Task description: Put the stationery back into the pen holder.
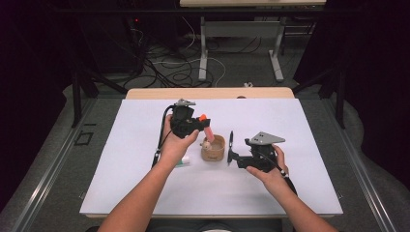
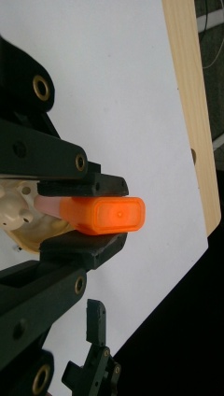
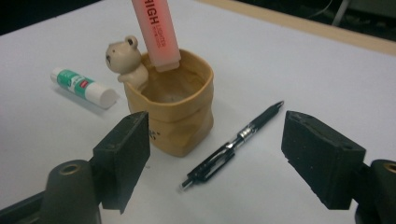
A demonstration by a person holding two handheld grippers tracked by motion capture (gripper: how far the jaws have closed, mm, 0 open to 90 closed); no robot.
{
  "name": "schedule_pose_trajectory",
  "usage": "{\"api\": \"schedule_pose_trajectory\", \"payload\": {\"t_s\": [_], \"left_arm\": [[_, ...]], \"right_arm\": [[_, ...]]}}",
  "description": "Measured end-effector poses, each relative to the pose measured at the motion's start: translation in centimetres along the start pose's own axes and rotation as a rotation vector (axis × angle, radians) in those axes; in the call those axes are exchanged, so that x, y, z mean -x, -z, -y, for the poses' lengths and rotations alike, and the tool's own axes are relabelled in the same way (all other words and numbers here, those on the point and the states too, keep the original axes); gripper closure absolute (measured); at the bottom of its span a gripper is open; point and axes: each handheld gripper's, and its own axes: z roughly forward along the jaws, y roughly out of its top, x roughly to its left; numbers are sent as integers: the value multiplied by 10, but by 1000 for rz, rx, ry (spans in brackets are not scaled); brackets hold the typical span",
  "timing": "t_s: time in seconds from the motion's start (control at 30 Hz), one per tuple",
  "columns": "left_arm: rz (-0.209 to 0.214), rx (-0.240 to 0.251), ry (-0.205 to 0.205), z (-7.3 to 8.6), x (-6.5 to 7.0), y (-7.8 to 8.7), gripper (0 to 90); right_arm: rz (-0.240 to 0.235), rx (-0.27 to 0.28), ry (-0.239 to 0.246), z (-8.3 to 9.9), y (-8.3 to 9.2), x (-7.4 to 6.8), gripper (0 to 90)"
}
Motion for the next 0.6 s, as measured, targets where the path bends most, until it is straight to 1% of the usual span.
{"api": "schedule_pose_trajectory", "payload": {"t_s": [0.03,0.07,0.1,0.17,0.2,0.23,0.27,0.33,0.37,0.4,0.43,0.5,0.57,0.6], "left_arm": [[-4,-7,0,1,0,-1,743],[-3,-12,-3,2,-1,-1,743],[-4,-9,5,3,-1,-2,743],[-13,-23,-11,4,-1,-3,743],[-18,-23,-18,5,-1,-4,743],[-26,-32,-19,5,-1,-4,743],[-28,-32,-31,6,-1,-5,743],[-33,-50,-41,8,0,-6,743],[-37,-52,-46,9,1,-7,742],[-44,-55,-61,9,2,-8,743],[-48,-61,-67,10,3,-8,743],[-58,-70,-76,12,5,-10,743],[-63,-69,-85,14,6,-12,742],[-63,-74,-82,15,7,-13,742]], "right_arm": [[4,-16,-11,0,-1,0,214],[7,-27,-10,0,-1,1,210],[8,-39,-10,0,-2,1,206],[18,-55,-18,0,-2,2,191],[21,-65,-13,0,-3,3,187],[26,-75,-11,0,-3,4,183],[26,-83,-17,0,-3,5,178],[31,-101,-29,1,-4,6,163],[33,-102,-28,1,-4,7,163],[35,-107,-24,1,-5,8,162],[32,-113,-49,2,-5,7,158],[30,-120,-44,2,-5,7,158],[33,-117,-36,2,-5,6,158],[28,-114,-31,2,-5,6,158]]}}
